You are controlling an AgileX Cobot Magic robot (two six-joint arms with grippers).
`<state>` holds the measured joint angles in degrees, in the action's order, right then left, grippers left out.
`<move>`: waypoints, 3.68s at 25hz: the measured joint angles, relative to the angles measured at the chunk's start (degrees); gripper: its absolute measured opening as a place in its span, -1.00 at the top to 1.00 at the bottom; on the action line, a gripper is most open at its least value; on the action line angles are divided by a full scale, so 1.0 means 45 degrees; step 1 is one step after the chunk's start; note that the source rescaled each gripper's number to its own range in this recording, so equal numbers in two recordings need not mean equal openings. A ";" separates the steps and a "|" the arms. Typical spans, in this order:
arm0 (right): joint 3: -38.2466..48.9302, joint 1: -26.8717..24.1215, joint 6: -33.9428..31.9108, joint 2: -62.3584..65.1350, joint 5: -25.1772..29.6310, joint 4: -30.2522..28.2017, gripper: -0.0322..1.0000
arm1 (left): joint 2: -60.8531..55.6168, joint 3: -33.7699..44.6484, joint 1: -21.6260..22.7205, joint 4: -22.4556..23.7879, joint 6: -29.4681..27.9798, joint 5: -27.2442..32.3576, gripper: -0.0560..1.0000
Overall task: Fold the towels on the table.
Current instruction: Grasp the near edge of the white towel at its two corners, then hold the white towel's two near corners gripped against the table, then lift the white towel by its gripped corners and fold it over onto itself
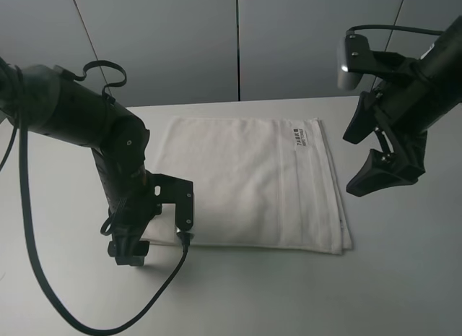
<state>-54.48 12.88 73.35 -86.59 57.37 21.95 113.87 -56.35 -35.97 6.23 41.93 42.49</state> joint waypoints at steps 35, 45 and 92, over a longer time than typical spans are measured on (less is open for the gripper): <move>0.3226 0.2308 0.0603 -0.2626 -0.4714 -0.2083 -1.00 | 0.0000 -0.0029 0.0000 0.0023 -0.0053 -0.0151 -1.00; 0.3226 0.3050 0.0748 -0.2940 -0.4882 -0.2447 -1.00 | 0.0000 -0.0029 0.0000 0.0100 -0.0081 -0.0346 -1.00; 0.3104 0.3801 -0.3410 -0.4245 -0.6736 -0.3937 0.94 | 0.0098 -0.0074 0.0000 0.1557 -0.2194 -0.1236 0.89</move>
<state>-40.51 29.98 58.00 -105.69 27.06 4.23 114.31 -56.69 -35.97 13.24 32.06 36.93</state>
